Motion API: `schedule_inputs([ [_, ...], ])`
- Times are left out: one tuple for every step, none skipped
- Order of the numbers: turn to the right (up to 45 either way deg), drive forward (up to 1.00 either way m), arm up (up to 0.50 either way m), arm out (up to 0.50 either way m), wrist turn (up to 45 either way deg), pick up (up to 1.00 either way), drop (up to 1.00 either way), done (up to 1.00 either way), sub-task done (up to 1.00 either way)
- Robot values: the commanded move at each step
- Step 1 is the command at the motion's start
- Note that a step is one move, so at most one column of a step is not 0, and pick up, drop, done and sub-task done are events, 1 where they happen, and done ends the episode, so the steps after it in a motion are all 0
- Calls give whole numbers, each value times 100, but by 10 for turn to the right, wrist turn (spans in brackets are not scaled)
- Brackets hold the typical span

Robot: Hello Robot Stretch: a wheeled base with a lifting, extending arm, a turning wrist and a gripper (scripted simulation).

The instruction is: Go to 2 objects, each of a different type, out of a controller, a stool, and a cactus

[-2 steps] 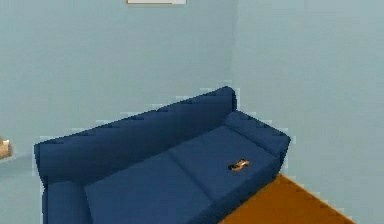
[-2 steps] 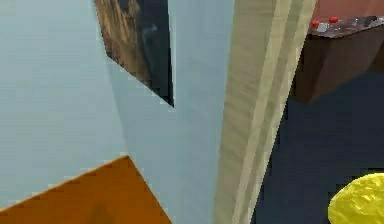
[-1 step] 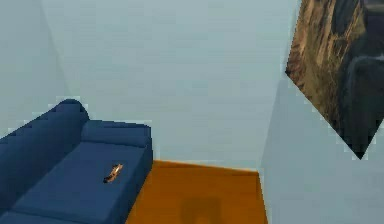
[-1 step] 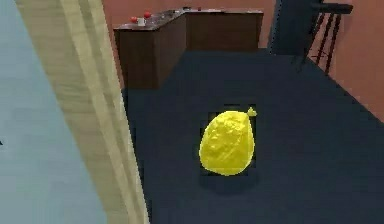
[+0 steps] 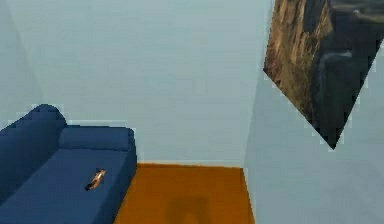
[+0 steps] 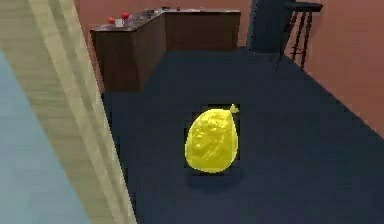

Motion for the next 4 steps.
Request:
schedule_inputs([
  [0, 60, 0, 0, 0, 0, 0, 0, 0],
  [-450, 0, 0, 0, 0, 0, 0, 0, 0],
  [-120, 0, 0, 0, 0, 0, 0, 0, 0],
  [0, 0, 0, 0, 0, 0, 0, 100, 0],
])
